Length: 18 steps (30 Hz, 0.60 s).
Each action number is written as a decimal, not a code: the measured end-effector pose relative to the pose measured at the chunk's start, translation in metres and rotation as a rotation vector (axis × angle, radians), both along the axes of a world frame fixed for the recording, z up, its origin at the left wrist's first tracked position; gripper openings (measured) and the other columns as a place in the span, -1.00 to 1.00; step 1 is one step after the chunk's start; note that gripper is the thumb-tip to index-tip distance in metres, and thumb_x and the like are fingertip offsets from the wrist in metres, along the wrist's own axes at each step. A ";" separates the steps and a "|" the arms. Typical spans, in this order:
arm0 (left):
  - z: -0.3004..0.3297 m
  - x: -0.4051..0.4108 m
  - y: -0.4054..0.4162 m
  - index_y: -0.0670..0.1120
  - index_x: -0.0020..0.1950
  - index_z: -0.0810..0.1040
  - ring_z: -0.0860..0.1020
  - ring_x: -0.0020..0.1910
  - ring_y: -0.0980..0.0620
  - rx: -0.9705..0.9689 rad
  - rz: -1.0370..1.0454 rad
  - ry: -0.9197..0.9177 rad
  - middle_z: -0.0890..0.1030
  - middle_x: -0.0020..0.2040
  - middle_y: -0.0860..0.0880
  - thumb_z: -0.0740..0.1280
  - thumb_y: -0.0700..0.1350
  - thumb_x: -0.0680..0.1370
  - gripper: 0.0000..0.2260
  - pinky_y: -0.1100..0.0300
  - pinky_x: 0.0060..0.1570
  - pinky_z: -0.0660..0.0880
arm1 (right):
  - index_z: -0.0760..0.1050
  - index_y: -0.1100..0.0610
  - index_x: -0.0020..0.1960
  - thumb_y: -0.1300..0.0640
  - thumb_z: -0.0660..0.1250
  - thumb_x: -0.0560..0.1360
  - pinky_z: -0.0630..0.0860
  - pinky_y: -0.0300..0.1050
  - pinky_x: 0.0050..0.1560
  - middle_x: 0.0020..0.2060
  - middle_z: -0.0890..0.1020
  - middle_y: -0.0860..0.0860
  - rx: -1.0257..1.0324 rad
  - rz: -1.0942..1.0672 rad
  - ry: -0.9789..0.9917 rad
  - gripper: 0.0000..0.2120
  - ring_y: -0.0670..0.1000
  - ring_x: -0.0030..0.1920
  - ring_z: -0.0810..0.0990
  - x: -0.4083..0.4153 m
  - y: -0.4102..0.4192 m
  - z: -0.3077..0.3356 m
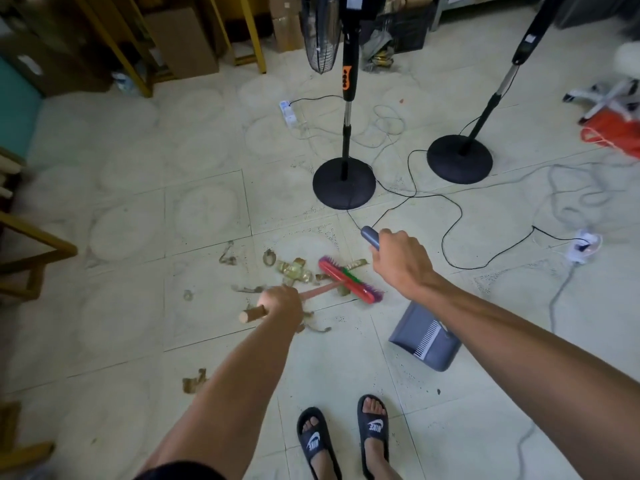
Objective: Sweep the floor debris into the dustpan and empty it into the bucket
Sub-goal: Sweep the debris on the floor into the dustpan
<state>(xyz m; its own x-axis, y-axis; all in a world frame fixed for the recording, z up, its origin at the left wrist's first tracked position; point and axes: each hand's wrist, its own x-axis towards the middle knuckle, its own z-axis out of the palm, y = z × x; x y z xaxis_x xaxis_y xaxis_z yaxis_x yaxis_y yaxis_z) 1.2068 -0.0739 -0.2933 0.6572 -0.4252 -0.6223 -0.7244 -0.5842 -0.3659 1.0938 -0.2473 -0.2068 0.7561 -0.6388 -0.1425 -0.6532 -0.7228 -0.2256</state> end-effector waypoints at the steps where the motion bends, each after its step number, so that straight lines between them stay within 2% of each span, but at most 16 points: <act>1: 0.004 0.006 0.010 -0.14 0.25 0.46 0.59 -0.07 0.05 0.011 0.006 -0.012 0.57 0.01 -0.02 0.22 -0.13 0.63 -0.79 0.19 -0.14 0.52 | 0.51 0.28 0.07 0.16 0.29 0.56 0.41 -0.06 -0.30 -0.12 0.64 0.20 0.005 0.010 0.001 -0.81 0.21 -0.14 0.63 0.003 0.003 0.001; 8: 0.036 0.033 0.090 -0.10 0.23 0.53 0.62 -0.01 0.04 0.084 0.152 -0.056 0.60 0.05 0.01 0.24 -0.11 0.60 -0.77 0.18 -0.15 0.52 | 0.51 0.28 0.07 0.18 0.27 0.55 0.36 -0.07 -0.30 -0.10 0.63 0.20 0.041 0.090 0.013 -0.82 0.21 -0.13 0.62 0.029 0.023 0.011; 11: 0.046 0.030 0.133 -0.07 0.23 0.56 0.62 0.02 0.02 0.098 0.187 -0.068 0.62 0.06 0.01 0.24 -0.12 0.60 -0.76 0.18 -0.07 0.55 | 0.50 0.27 0.06 0.19 0.26 0.55 0.36 -0.08 -0.31 -0.11 0.62 0.18 0.048 0.140 0.002 -0.84 0.20 -0.15 0.61 0.038 0.032 0.014; 18: 0.072 0.029 0.202 -0.02 0.23 0.58 0.65 0.00 -0.02 0.020 0.447 -0.095 0.64 0.05 0.00 0.22 -0.08 0.60 -0.75 0.14 -0.11 0.57 | 0.51 0.27 0.04 0.21 0.26 0.53 0.36 -0.07 -0.31 -0.13 0.62 0.19 0.082 0.240 -0.040 -0.84 0.21 -0.17 0.61 0.066 0.053 0.029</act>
<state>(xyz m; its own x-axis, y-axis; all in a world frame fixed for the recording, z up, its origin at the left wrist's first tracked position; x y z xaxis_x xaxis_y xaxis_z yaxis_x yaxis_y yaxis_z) 1.2361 0.1279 -0.2210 0.8282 -0.0758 -0.5552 -0.3657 -0.8239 -0.4330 1.1600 -0.1944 -0.1781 0.8906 -0.4283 -0.1528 -0.4547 -0.8341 -0.3122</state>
